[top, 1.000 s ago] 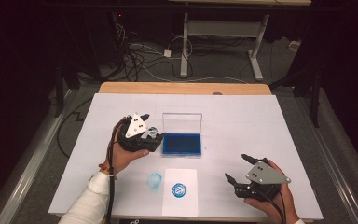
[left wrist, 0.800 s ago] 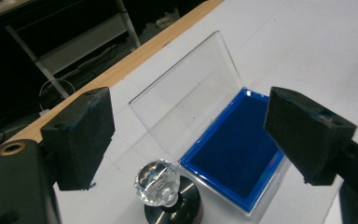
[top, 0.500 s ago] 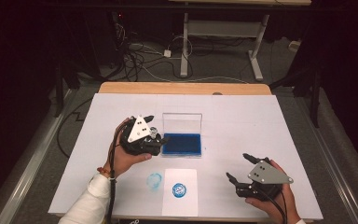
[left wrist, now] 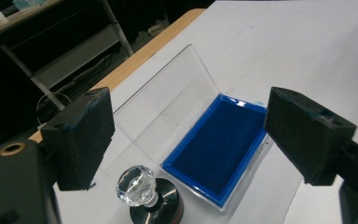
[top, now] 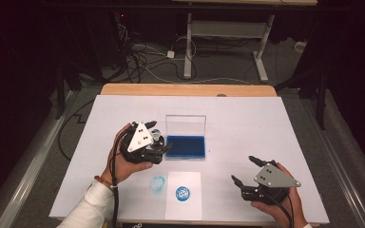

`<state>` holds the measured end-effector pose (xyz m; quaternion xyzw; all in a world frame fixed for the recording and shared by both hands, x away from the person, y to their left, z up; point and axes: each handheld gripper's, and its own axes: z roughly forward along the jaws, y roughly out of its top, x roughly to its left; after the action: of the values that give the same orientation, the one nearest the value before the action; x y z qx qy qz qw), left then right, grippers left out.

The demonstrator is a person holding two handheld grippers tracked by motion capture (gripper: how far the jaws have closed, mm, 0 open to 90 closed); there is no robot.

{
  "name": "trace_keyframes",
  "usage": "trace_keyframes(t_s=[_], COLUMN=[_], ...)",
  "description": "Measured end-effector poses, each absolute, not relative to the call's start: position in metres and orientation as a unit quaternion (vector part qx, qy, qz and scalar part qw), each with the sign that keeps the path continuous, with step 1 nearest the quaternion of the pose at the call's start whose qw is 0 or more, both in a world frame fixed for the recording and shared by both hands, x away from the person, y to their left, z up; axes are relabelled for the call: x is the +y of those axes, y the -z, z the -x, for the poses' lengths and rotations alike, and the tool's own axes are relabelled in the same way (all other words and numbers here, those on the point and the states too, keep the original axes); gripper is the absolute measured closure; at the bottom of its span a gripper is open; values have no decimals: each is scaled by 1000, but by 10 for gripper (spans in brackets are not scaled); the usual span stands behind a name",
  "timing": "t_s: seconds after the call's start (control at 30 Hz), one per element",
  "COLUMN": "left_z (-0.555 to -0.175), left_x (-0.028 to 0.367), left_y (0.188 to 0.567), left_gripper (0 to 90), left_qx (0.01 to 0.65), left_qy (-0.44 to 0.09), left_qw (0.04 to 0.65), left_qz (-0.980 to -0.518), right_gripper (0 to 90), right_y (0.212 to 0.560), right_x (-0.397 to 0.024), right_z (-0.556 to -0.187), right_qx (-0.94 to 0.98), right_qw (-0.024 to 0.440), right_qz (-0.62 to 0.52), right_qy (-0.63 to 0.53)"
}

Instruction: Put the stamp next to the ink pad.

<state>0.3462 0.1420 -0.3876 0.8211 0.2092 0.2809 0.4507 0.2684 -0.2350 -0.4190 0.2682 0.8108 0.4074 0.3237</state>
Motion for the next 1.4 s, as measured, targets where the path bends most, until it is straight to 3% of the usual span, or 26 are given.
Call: trace_keyframes(t_s=[0.87, 1.4], left_z=[-317, -304], left_x=[160, 179], left_y=[397, 422], left_gripper=[155, 155], left_qx=[191, 198], left_qy=[-305, -308], left_qw=[448, 423], left_qz=[-819, -829], right_gripper=[210, 209], right_y=[417, 418], right_x=[-239, -239], right_z=[-264, -265], right_qx=[804, 805], right_qw=[334, 339], right_qz=[-276, -276], right_qy=[-407, -401])
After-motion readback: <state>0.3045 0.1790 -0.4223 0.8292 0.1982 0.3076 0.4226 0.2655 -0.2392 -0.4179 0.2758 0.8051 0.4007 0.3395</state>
